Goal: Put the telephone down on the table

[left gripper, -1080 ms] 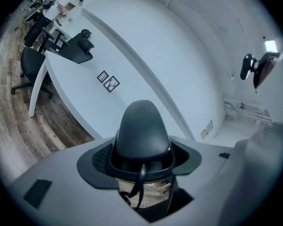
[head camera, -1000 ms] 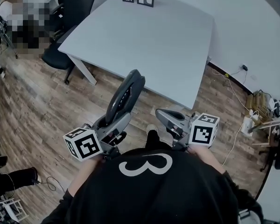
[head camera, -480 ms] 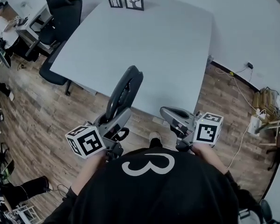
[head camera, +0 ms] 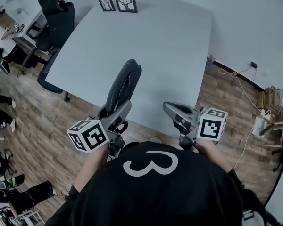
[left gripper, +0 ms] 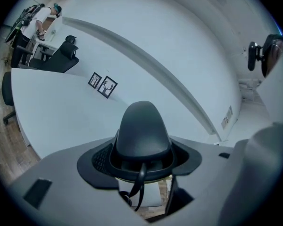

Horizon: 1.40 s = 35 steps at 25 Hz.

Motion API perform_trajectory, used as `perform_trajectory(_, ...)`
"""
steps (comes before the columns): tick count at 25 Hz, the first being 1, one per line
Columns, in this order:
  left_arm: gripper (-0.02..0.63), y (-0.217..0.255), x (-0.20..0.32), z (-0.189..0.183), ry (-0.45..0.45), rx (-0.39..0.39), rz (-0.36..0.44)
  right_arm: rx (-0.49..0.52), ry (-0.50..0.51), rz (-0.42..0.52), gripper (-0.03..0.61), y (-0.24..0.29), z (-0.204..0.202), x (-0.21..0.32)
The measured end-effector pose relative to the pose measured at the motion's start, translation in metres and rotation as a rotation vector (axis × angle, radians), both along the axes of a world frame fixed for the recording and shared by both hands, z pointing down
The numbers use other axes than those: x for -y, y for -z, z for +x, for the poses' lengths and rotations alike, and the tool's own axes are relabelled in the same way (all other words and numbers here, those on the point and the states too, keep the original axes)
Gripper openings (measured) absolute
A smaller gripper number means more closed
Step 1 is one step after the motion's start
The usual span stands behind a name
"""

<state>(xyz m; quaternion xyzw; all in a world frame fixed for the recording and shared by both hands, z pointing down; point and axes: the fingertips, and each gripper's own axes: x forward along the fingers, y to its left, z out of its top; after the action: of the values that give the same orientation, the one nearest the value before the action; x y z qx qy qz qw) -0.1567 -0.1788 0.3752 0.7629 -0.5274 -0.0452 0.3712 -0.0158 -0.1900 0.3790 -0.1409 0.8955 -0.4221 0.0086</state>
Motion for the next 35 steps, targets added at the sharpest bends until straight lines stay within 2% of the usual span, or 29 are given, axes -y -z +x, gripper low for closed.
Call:
perform_trajectory(3,0.287,-0.007,0.009,-0.006,0.006,0.012,-0.017,-0.001,-0.010,0.000,0.009,0.001,0.002,0.003)
perform_trajectory(8,0.288,-0.019,0.037,-0.012,0.015,0.100,-0.045,-0.006,-0.047,-0.003,0.009,0.000,0.010,0.019)
perform_trajectory(13,0.287,-0.042,0.059,-0.019,-0.008,0.140,-0.091,-0.021,-0.088,-0.031,0.009,-0.008,0.011,0.033)
perform_trajectory(26,0.287,-0.110,0.120,-0.040,-0.040,0.197,-0.235,-0.042,-0.198,-0.082,0.009,-0.018,0.016,0.069)
perform_trajectory(35,0.287,-0.133,0.152,-0.044,-0.069,0.231,-0.267,-0.059,-0.242,-0.112,0.009,-0.027,0.018,0.086)
